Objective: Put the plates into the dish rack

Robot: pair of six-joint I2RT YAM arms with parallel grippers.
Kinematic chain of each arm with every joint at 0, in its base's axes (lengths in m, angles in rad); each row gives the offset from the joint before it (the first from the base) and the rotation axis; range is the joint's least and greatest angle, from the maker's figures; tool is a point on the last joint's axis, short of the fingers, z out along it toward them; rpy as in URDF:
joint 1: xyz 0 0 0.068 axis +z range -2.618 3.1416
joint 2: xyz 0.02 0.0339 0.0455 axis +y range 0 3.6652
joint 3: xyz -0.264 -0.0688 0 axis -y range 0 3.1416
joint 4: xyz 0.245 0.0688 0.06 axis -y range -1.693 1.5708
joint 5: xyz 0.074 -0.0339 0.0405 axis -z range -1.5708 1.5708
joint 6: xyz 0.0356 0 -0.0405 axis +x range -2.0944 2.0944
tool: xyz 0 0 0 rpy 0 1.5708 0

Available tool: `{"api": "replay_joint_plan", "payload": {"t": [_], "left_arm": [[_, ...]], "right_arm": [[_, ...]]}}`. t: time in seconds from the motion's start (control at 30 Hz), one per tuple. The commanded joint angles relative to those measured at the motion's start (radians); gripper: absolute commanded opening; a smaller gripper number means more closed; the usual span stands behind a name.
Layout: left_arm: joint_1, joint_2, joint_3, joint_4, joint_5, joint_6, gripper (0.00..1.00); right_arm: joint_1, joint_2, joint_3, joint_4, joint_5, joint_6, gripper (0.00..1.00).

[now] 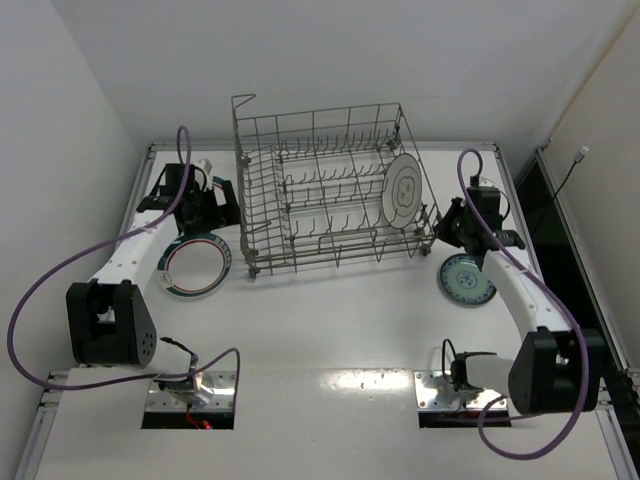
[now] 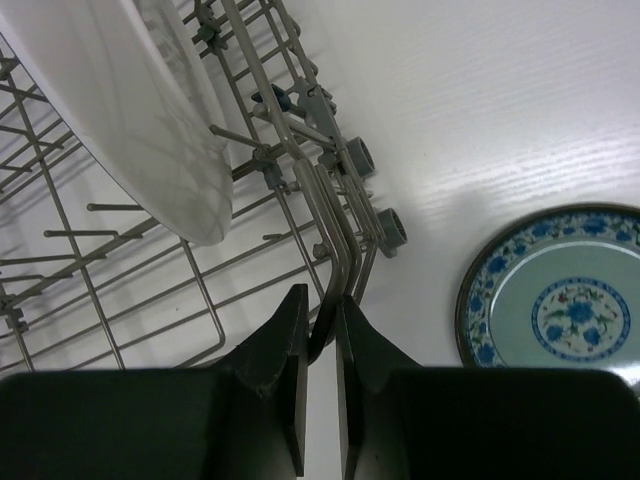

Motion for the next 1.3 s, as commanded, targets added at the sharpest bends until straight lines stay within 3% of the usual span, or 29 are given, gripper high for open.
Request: {"api": "replay_joint_plan", "payload": {"t": [0.0,0.3,0.63,0.87,1.1,1.27], "left_arm": [[0.026,0.062,0.005,-0.030,-0.369,-0.082,1.00],[0.035,0.119,0.079,-0.081,-0.369,-0.070,1.00],[0.072,0.148,0.128,-0.113,-0.311,-0.015,1.00],[0.171,0.145,0.223,-0.125,0.000,0.005,1.00],[0.325,0.113,0.115,0.092,0.681,-0.001,1.00],[0.334,0.103,0.070,0.212,0.795,-0.048,1.00]], "right_arm": [[0.080,-0.062,-0.077,-0.285,-0.148,0.025,0.00],[0.100,-0.086,-0.045,-0.331,-0.173,0.056,0.00],[0.131,-0.212,-0.130,-0.383,-0.207,0.079,0.00],[0.131,-0.212,-0.130,-0.394,-0.198,0.070,0.00],[0.131,-0.212,-0.130,-0.412,-0.189,0.060,0.00],[0.131,-0.212,-0.130,-0.413,-0.189,0.060,0.00]]}}
